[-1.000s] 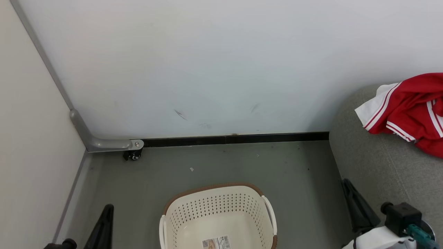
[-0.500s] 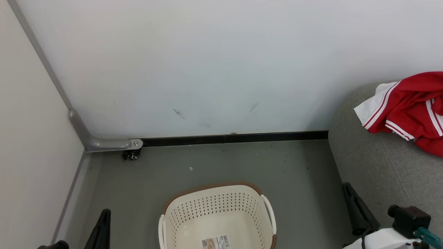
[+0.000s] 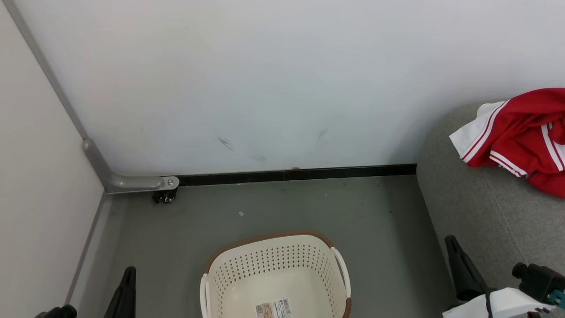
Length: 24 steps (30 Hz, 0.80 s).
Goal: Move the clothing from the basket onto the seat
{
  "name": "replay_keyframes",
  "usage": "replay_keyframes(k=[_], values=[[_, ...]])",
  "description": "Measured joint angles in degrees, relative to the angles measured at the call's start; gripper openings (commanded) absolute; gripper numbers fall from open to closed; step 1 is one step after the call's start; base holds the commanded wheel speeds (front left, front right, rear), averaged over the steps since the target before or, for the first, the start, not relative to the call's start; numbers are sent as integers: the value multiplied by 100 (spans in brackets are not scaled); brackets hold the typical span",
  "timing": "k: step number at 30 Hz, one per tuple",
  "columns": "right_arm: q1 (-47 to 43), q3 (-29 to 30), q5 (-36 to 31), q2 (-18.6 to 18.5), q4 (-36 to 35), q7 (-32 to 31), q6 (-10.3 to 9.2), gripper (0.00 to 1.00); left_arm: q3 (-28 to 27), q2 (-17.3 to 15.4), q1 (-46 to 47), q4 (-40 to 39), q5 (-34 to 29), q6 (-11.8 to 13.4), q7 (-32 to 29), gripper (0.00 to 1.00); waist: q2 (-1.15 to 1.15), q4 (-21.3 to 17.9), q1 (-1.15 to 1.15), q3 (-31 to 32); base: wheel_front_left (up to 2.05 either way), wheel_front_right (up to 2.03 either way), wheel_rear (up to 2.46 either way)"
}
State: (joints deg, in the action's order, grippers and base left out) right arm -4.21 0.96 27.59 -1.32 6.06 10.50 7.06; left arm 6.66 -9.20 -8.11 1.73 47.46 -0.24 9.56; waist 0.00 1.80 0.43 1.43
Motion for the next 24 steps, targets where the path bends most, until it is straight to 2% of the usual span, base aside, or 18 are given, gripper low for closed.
replay_keyframes(k=[5, 12, 19, 24], values=[[6, 19, 569, -35, 36, -121, -1, 0, -66, 25, 70, 79, 388, -52, -101, 0, 0, -16, 32, 17, 0, 0, 0], [26, 40, 1233, -73, 124, -269, 0, 0, -143, 65, 135, 181, 827, -98, -247, 0, 0, -33, 54, 38, 0, 0, 0], [121, 62, 1887, -109, 208, -401, 0, 0, -230, 138, 198, 299, 1279, -148, -385, 0, 0, -50, 54, 40, 0, 0, 0], [125, 77, 2356, -124, 271, -470, 0, 0, -276, 164, 309, 393, 1600, -174, -488, 0, 0, -63, 33, 25, 0, 0, 0]])
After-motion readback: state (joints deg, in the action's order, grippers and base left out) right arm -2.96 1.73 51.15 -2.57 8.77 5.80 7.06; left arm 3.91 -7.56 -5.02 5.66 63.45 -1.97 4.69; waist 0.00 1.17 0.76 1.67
